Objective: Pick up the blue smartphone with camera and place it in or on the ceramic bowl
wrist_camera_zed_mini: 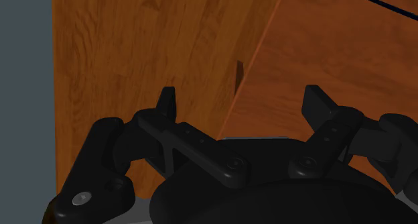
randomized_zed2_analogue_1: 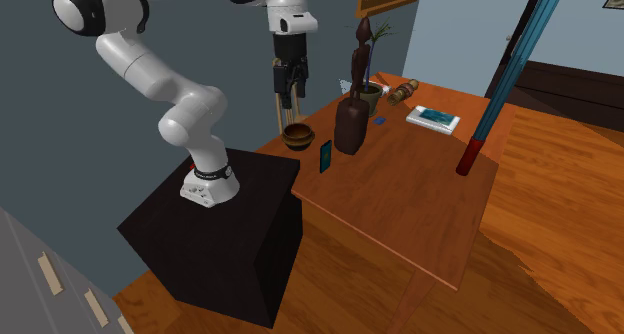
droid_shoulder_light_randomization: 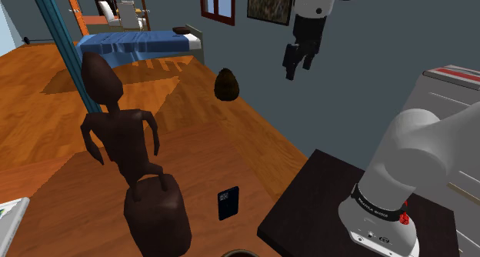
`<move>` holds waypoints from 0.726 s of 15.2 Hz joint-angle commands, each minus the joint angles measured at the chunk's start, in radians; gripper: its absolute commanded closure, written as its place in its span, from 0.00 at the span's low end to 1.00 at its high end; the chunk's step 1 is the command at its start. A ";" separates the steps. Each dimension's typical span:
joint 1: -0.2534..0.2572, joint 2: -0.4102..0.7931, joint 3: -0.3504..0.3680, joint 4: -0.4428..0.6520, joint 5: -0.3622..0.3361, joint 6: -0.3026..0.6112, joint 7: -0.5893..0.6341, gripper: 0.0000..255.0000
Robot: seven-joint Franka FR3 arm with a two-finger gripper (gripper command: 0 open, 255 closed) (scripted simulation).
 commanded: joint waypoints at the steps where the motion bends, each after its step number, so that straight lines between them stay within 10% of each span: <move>1: 0.000 0.000 0.000 0.000 0.000 0.000 0.000 0.00; 11: 0.067 0.092 0.134 -0.178 0.120 0.240 0.179 0.00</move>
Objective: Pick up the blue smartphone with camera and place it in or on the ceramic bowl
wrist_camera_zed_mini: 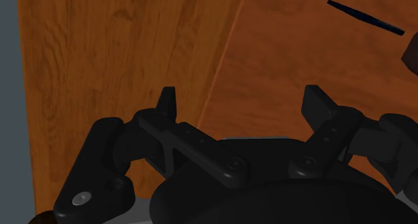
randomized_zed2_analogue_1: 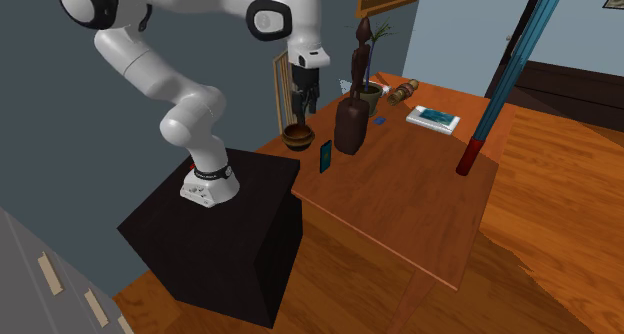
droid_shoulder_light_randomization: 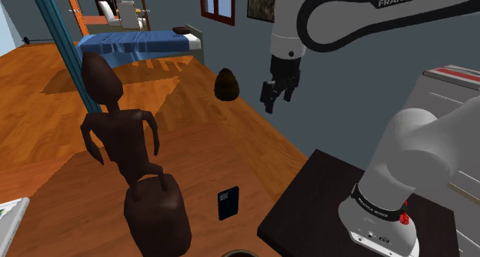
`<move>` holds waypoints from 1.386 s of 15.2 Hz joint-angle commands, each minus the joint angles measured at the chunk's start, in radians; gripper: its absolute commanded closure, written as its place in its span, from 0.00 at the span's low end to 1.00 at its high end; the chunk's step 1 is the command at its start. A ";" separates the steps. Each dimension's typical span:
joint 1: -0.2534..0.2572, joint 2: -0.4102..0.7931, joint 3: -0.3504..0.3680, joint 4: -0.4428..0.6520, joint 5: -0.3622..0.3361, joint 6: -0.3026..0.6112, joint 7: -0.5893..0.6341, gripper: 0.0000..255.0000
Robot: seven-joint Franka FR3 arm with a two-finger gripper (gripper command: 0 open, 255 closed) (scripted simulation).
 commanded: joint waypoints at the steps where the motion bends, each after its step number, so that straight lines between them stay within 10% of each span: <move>1: 0.018 0.030 0.034 -0.028 0.028 0.055 0.042 0.00; 13: 0.076 0.362 0.223 -0.062 0.115 0.406 0.264 0.00; 21: 0.076 0.675 0.337 0.024 0.020 0.618 0.475 0.00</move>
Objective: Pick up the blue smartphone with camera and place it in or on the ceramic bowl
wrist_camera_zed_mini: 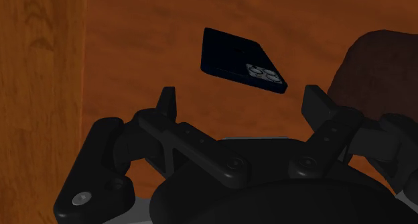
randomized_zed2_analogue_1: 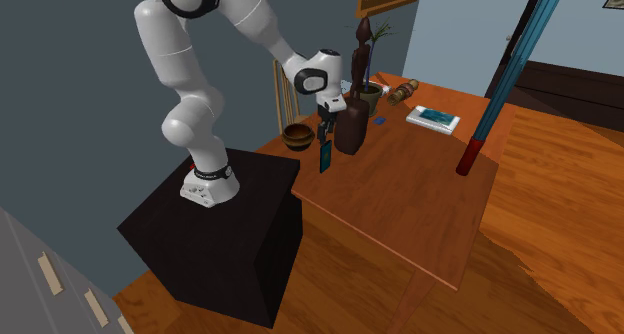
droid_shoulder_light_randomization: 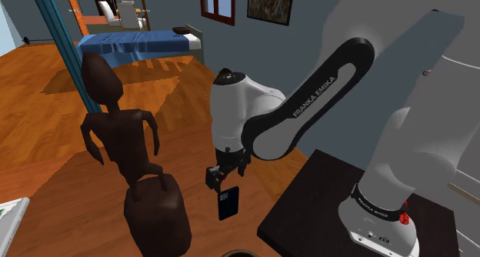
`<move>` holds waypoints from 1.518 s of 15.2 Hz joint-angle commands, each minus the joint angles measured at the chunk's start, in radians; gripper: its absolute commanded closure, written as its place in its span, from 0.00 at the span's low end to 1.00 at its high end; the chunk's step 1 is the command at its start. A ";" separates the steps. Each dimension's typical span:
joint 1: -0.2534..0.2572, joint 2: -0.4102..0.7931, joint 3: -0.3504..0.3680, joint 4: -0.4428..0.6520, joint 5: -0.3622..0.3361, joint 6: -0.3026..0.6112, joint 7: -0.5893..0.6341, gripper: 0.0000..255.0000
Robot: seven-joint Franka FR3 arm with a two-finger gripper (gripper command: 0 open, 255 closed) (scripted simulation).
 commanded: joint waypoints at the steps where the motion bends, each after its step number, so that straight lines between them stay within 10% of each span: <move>1: 0.001 0.044 0.009 0.007 -0.024 0.033 0.033 0.00; 16: -0.002 0.143 -0.002 -0.003 -0.117 0.129 0.100 0.00; 17: -0.002 0.143 -0.002 -0.003 -0.117 0.129 0.100 1.00; 23: -0.002 0.143 -0.002 -0.003 -0.117 0.130 0.100 1.00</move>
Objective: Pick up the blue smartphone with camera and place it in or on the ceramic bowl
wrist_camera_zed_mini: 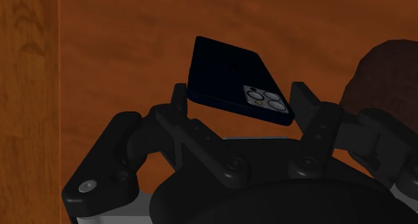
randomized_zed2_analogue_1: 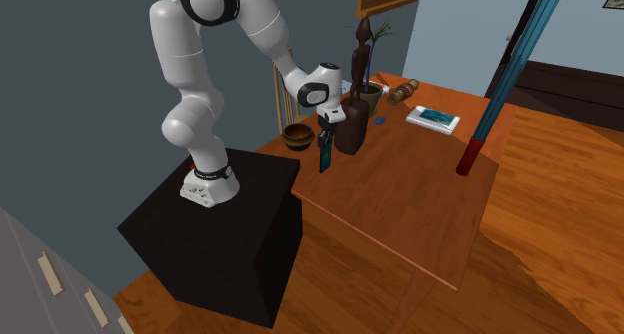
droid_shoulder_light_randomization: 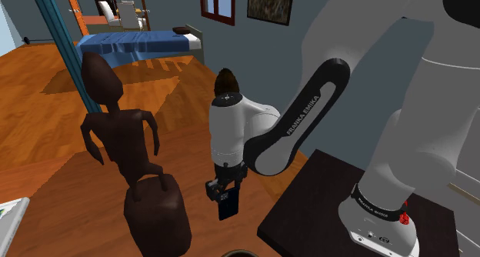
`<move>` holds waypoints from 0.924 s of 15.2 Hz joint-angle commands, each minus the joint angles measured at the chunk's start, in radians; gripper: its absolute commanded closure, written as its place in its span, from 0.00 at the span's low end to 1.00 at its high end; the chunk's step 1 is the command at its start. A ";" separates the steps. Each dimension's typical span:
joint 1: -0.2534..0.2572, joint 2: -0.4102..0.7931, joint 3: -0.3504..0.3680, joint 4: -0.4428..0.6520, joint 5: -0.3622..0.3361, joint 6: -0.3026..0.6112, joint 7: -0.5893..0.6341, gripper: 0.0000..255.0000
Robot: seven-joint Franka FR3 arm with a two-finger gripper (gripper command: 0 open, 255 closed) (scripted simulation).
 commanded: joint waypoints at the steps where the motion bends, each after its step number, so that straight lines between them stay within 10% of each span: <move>1: 0.000 0.000 0.000 0.000 0.000 0.000 0.000 1.00; 14: 0.006 -0.160 0.010 0.023 0.138 -0.164 -0.100 1.00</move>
